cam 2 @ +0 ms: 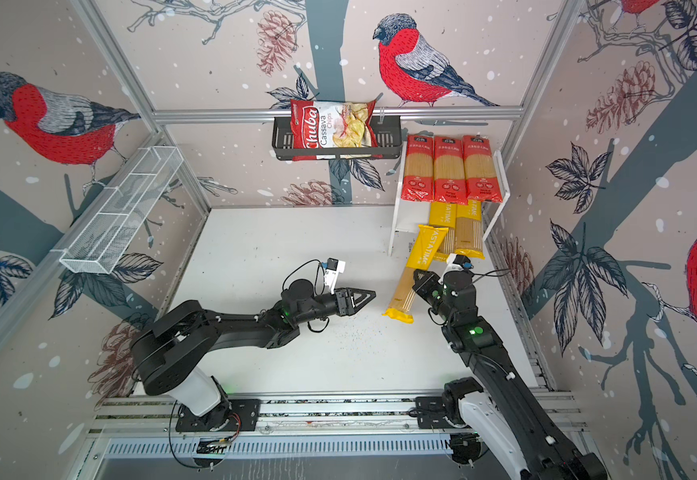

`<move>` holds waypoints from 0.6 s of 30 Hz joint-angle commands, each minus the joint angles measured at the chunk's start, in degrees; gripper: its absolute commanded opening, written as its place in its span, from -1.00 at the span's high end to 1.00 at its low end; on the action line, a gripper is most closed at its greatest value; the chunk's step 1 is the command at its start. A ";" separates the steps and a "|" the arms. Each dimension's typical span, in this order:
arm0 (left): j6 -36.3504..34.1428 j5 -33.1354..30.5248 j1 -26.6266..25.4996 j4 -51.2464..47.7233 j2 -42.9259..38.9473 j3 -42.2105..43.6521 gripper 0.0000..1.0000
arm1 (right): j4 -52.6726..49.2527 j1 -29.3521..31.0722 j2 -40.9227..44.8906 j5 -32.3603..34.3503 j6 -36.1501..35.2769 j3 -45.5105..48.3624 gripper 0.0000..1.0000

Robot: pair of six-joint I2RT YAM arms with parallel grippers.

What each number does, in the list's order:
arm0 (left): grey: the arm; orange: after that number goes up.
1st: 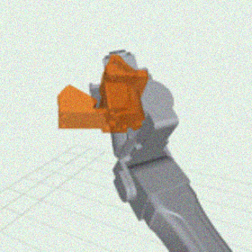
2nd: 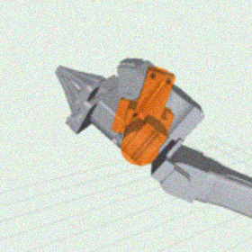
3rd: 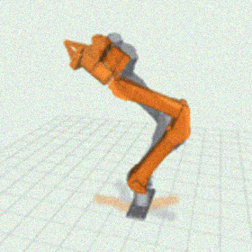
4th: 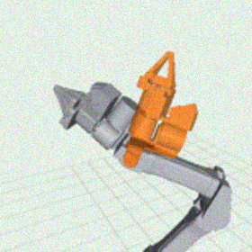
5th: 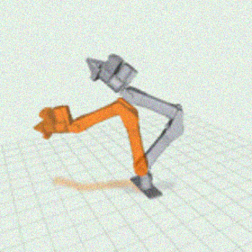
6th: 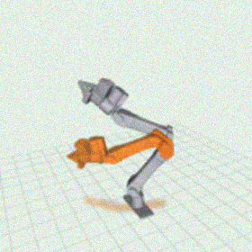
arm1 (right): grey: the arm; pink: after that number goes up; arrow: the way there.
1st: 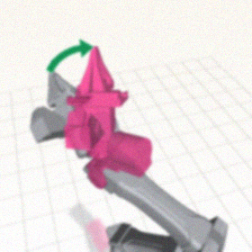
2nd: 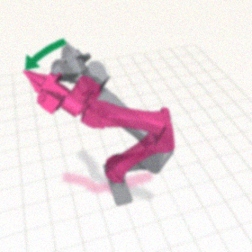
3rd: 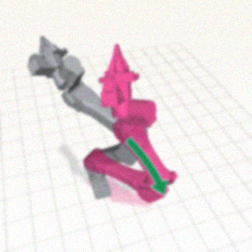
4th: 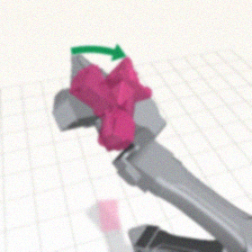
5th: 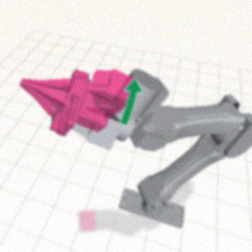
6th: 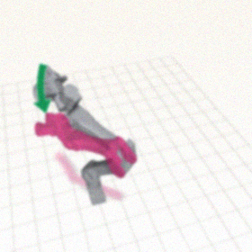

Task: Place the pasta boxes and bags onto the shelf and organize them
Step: 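Carry the upright yellow bag to the shelf with both grippers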

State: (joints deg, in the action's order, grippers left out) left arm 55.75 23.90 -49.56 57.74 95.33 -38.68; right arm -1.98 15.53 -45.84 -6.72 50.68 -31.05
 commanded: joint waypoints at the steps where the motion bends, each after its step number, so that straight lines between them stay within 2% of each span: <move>1: 0.50 1.16 0.07 4.58 3.26 -2.99 -0.72 | 16.73 -2.61 -3.90 -8.36 -2.43 -2.09 0.96; 8: 1.65 3.17 1.70 3.51 12.61 -12.71 -0.73 | 21.84 -7.68 -16.12 -17.42 -4.08 -8.86 0.94; 12: 1.59 4.44 3.18 0.84 16.83 -18.10 -0.72 | 25.44 -9.59 -22.08 -19.41 -2.66 -11.13 0.92; 18: 4.14 6.98 3.51 -0.14 23.35 -26.55 -0.57 | 29.77 -10.25 -32.07 -22.59 -0.17 -15.19 0.85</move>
State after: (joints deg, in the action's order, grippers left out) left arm 58.61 28.60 -46.09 56.75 117.16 -63.00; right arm 17.23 5.34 -75.83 -25.19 49.56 -44.01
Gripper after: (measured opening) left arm 0.788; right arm 0.131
